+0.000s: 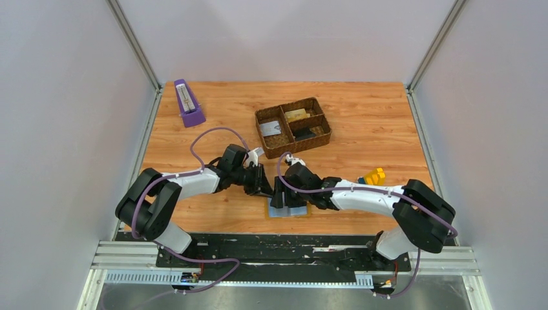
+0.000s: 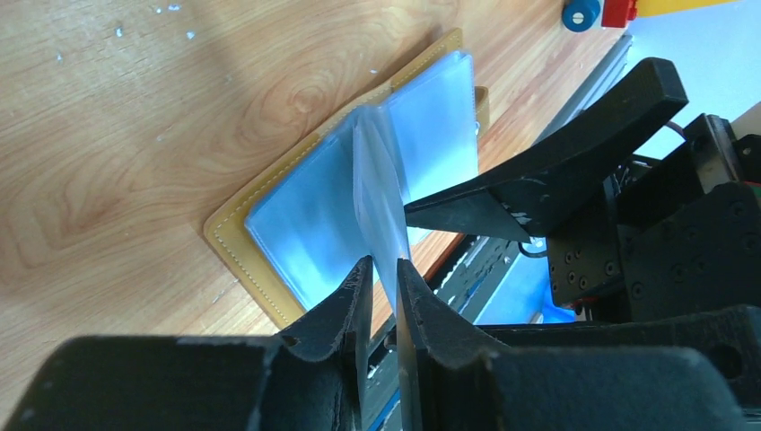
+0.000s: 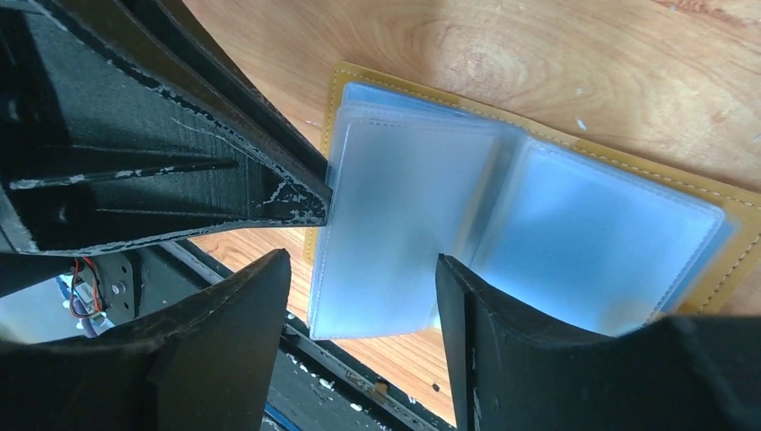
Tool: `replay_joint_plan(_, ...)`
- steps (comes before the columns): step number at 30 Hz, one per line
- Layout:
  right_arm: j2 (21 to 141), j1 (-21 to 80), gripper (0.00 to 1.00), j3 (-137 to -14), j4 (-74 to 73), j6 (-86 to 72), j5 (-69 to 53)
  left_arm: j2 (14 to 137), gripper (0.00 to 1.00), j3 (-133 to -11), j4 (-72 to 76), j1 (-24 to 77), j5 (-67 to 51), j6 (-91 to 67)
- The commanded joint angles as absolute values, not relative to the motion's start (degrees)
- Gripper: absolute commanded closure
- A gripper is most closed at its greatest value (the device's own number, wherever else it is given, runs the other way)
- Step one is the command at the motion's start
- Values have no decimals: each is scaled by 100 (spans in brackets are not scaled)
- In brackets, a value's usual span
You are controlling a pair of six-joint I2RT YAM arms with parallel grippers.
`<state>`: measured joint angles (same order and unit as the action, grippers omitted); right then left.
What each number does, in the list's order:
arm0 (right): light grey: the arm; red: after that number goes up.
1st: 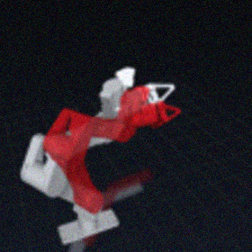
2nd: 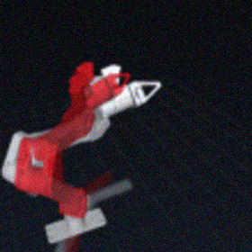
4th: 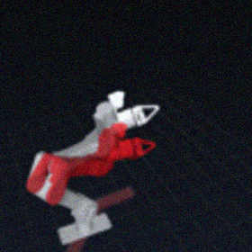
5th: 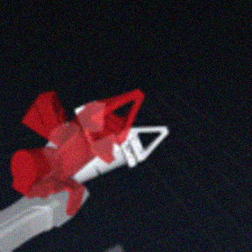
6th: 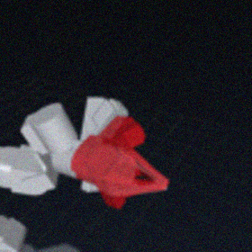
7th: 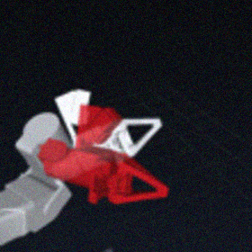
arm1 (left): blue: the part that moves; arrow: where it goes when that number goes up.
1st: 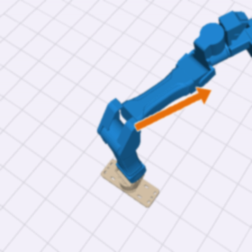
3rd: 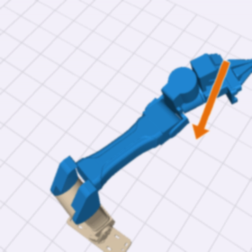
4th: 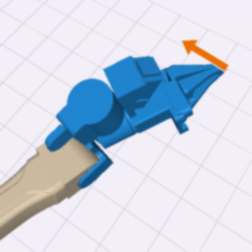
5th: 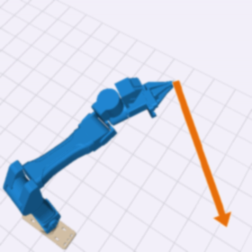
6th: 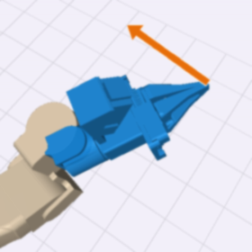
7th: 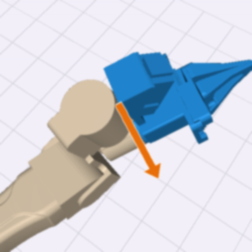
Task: Take the credit cards out of the card holder
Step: Remove the credit card from the card holder.
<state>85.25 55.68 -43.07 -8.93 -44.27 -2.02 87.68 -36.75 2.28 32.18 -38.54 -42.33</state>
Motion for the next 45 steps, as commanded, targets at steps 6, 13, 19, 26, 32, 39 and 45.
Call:
replay_joint_plan(6, 8384, 5652, 53, -4460, -1021, -4486, 467, 8685, 76, -3594, 752, 3234, -4116, -4439)
replay_joint_plan(13, 8055, 5658, 63, -4263, -1064, -4564, 644, 8630, 74, -3577, 710, 3232, -4056, -4408)
replay_joint_plan(19, 8129, 5649, 54, -4321, -1133, -4501, 661, 8567, 72, -3674, 176, 3234, -3655, -4240)
replay_joint_plan(26, 8650, 5748, 36, -4902, -1705, -4801, 1027, 7495, 67, -3929, -1590, 3094, -1783, -3820)
replay_joint_plan(32, 9215, 5932, 28, -5422, -2384, -4979, 1483, 6532, 60, -3865, -2161, 2961, -1090, -3786)
replay_joint_plan(39, 9853, 6109, 29, -5975, -3113, -5113, 1989, 6333, 55, -3797, -2230, 2910, -1087, -3756)
replay_joint_plan(45, 10053, 6126, 37, -5989, -3161, -5186, 1955, 6383, 55, -3772, -2199, 2909, -1160, -3731)
